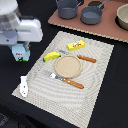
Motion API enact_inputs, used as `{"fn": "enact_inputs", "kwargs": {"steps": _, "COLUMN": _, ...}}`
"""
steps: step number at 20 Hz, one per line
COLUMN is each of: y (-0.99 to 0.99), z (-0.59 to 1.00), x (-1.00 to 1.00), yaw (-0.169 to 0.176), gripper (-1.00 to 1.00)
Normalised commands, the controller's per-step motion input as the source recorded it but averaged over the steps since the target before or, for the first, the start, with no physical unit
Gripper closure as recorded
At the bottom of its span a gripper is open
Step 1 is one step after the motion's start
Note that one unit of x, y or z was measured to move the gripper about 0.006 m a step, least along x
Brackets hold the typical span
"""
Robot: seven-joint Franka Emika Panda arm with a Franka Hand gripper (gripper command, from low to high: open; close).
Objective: Interact with the objects in diverse but meaningful ways.
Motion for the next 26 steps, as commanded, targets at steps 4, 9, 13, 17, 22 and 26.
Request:
{"fn": "enact_inputs", "kwargs": {"steps": 4, "y": 0.0, "z": 0.51, "x": 0.91, "yaw": -0.004, "gripper": 1.0}}
{"fn": "enact_inputs", "kwargs": {"steps": 9, "y": 0.0, "z": 0.49, "x": 0.78, "yaw": 0.003, "gripper": 1.0}}
{"fn": "enact_inputs", "kwargs": {"steps": 13, "y": -0.05, "z": 0.56, "x": 0.81, "yaw": 0.0, "gripper": 1.0}}
{"fn": "enact_inputs", "kwargs": {"steps": 17, "y": -0.15, "z": 0.21, "x": 0.44, "yaw": 0.097, "gripper": 1.0}}
{"fn": "enact_inputs", "kwargs": {"steps": 22, "y": -0.14, "z": -0.03, "x": 0.01, "yaw": 0.285, "gripper": 1.0}}
{"fn": "enact_inputs", "kwargs": {"steps": 26, "y": -0.29, "z": 0.12, "x": 0.27, "yaw": 0.167, "gripper": 1.0}}
